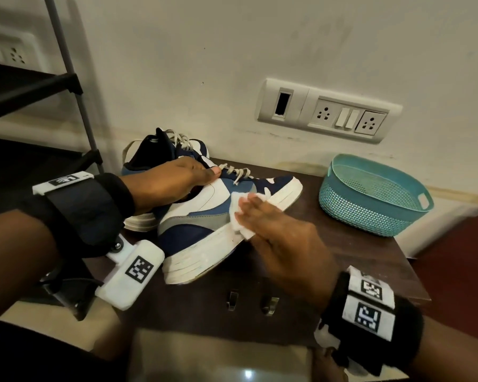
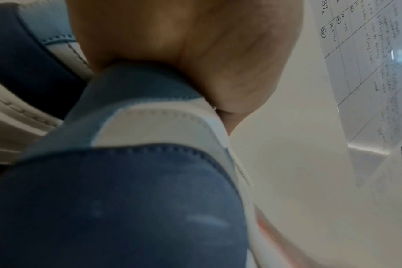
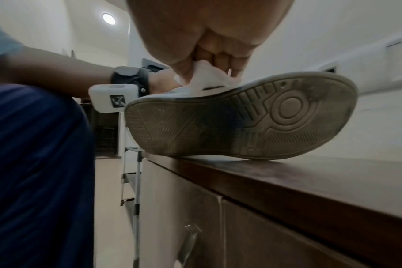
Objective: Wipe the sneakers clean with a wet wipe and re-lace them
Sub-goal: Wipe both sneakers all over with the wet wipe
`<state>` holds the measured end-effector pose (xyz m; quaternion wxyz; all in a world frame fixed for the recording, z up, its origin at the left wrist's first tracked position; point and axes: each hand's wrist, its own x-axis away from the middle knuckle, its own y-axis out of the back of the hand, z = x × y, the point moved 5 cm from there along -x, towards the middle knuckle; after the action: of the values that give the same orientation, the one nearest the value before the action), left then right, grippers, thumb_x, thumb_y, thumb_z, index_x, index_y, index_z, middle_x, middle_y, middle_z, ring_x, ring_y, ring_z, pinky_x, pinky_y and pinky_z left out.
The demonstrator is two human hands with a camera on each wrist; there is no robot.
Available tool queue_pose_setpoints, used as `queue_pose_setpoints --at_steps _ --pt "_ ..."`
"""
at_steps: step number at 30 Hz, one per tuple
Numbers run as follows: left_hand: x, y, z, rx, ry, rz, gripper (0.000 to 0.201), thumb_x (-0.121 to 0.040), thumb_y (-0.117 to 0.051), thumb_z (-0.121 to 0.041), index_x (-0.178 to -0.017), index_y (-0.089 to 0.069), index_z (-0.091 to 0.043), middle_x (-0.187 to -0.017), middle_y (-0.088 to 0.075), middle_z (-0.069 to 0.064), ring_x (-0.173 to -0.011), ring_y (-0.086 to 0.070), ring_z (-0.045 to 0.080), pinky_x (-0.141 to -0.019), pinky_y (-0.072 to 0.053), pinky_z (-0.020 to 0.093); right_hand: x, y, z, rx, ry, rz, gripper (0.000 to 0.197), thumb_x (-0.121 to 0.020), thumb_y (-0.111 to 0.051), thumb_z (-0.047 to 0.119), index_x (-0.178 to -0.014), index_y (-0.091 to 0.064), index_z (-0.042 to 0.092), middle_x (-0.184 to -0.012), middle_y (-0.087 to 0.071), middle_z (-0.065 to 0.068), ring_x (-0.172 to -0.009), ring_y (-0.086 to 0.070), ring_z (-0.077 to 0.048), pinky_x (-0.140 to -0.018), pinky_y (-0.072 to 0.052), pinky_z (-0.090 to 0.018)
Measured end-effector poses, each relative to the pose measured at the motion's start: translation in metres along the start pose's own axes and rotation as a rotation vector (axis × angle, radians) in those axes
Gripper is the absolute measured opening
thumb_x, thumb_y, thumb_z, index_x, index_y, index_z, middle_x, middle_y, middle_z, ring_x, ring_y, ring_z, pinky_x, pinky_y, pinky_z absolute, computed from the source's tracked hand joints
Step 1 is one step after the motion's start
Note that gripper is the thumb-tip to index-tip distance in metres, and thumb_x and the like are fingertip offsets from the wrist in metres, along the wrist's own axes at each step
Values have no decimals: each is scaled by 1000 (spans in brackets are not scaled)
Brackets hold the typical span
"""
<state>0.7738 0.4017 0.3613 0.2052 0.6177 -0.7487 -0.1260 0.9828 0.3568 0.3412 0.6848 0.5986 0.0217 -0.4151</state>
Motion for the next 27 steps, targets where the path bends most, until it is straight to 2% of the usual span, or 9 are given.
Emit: queue_pose_setpoints --at_steps 3,6,8,10,12,15,17,21,27 --pt "1 2 -2 -28 -3 -49 54 -96 -58 -53 -68 -48 -9 -60 -42 7 -53 -37 21 -60 -30 33 8 -13 36 -149 110 168 42 -93 -63 4 -134 -65 9 -147 -56 -5 -145 -43 -13 -117 -41 -39" --pt "3 3 -3 -19 13 -43 60 -91 -61 -59 -71 -50 -3 -67 -46 7 -60 -39 23 -65 -33 35 -7 -1 44 -594 -104 176 31 -97 -63 1 -127 -69 6 -120 -74 3 -118 -65 -3 -100 -53 -25" --pt "5 2 -2 10 18 -11 79 -78 -62 -70 -83 -56 8 -78 -52 14 -73 -43 26 -73 -33 42 -21 13 28 -934 -370 30 23 -95 -63 8 -115 -72 2 -94 -78 6 -87 -72 -2 -76 -55 -17" --pt "7 0 -6 14 12 -21 68 -91 -59 -58 -90 -64 9 -77 -57 23 -71 -50 27 -72 -39 40 -29 34 -1 -1067 -588 -245 17 -95 -61 14 -104 -73 4 -82 -78 1 -72 -71 -5 -64 -56 -18" --pt "5 0 -6 27 17 -43 46 -102 -54 -39 -71 -65 -8 -62 -53 9 -54 -48 15 -58 -38 24 -31 64 -28 -821 -609 -497 13 -99 -60 13 -99 -74 13 -75 -76 2 -69 -67 -3 -63 -54 -19" --pt "5 -2 -7 72 29 -61 56 -105 -50 -32 -51 -62 -22 -52 -51 -6 -43 -43 5 -46 -34 16 -29 85 -51 -206 -468 -561 14 -99 -66 25 -95 -78 31 -69 -70 3 -68 -55 0 -61 -47 -30" --pt "7 -3 -7 98 51 -61 55 -104 -50 -33 -52 -61 -22 -52 -50 -6 -42 -42 6 -44 -32 17 -29 64 -54 -70 -454 -368 17 -99 -64 29 -106 -80 29 -84 -74 18 -77 -61 5 -70 -53 -27" --pt "7 -3 -6 137 74 -91 43 -102 -54 -35 -63 -51 -18 -55 -39 -1 -45 -32 12 -46 -24 23 -29 11 -35 -62 -415 -151 28 -99 -62 20 -124 -73 24 -128 -70 2 -129 -57 -5 -112 -44 -34" --pt "12 -9 -7 213 117 -159 43 -102 -55 -31 -63 -47 -16 -46 -38 -4 -35 -30 7 -34 -23 16 -35 -4 -10 -153 -373 -200 31 -102 -60 22 -131 -69 17 -137 -65 -1 -136 -53 -9 -116 -42 -39"
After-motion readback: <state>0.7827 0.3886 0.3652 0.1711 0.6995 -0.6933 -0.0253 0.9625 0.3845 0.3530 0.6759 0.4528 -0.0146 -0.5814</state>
